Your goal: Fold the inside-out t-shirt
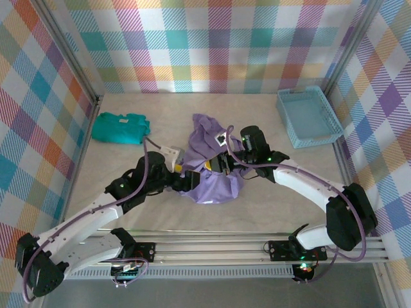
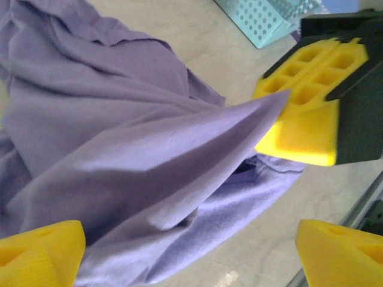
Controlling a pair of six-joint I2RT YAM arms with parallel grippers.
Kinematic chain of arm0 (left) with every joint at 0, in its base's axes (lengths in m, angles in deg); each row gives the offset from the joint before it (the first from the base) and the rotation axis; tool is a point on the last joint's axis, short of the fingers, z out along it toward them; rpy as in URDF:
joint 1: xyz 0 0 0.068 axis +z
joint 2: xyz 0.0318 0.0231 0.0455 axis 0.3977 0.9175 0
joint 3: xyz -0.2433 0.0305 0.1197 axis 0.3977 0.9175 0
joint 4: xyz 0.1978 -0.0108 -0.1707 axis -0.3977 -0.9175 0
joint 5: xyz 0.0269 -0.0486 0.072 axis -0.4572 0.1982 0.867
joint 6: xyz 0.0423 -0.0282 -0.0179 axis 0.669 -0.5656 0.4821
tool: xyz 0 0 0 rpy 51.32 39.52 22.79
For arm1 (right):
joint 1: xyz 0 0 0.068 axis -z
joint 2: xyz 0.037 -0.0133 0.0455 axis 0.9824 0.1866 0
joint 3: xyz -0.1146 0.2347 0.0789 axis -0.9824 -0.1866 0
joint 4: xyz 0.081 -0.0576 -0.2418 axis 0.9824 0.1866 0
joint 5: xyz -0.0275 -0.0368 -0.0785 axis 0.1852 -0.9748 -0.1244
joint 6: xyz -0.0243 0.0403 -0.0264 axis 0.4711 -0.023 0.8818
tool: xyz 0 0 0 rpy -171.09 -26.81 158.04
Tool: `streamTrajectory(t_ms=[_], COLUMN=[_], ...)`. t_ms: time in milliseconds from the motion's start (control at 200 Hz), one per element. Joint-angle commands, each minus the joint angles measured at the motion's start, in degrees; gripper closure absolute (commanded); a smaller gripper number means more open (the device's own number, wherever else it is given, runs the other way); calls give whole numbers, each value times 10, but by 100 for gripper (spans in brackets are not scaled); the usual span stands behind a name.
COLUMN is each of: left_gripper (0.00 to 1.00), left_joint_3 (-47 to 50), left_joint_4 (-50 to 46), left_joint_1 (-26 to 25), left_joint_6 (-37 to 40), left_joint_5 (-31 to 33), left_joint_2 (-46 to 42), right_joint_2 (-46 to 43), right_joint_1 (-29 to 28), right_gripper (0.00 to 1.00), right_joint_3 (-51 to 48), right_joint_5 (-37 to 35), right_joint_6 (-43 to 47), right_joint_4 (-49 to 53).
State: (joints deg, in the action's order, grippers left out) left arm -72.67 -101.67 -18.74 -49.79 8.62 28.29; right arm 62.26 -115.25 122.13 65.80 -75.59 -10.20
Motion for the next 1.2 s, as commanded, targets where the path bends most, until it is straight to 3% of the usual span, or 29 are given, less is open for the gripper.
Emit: streamTrajectory(t_ms=[0,205,335,470,580,765,795,905,1035,1195], left_gripper=[9,18,33,51,65,95,100,100,100,100], left_joint_3=[-39,-90,-114,-141,-163,-156,-147,-108,-92,-112], left_joint_4=[-20,-18,-13,-10,-31,-32,-20,60,80,33], left_joint_1=[-18,-21,-20,-14,-4,37,46,75,81,82], left_joint_6=[79,122,125,111,96,35,19,-60,-105,-110], left_joint_5=[61,89,126,125,76,-84,-117,-241,-271,-288], left_joint_2=[40,124,159,192,206,171,158,111,81,89], right_joint_2=[-22,-45,-54,-59,-76,-98,-102,-113,-136,-172], right_joint_1=[1,2,4,4,7,8,7,-5,-51,-63], right_gripper=[100,100,100,100,100,100,98,84,62,47], right_joint_3=[21,25,30,37,45,38,32,24,0,-63], right_joint_5=[34,18,22,18,-22,-90,-108,-206,-261,-212], right_joint_6=[-15,-9,2,39,89,136,128,106,168,195], right_joint_4=[9,37,50,91,143,164,155,144,125,33])
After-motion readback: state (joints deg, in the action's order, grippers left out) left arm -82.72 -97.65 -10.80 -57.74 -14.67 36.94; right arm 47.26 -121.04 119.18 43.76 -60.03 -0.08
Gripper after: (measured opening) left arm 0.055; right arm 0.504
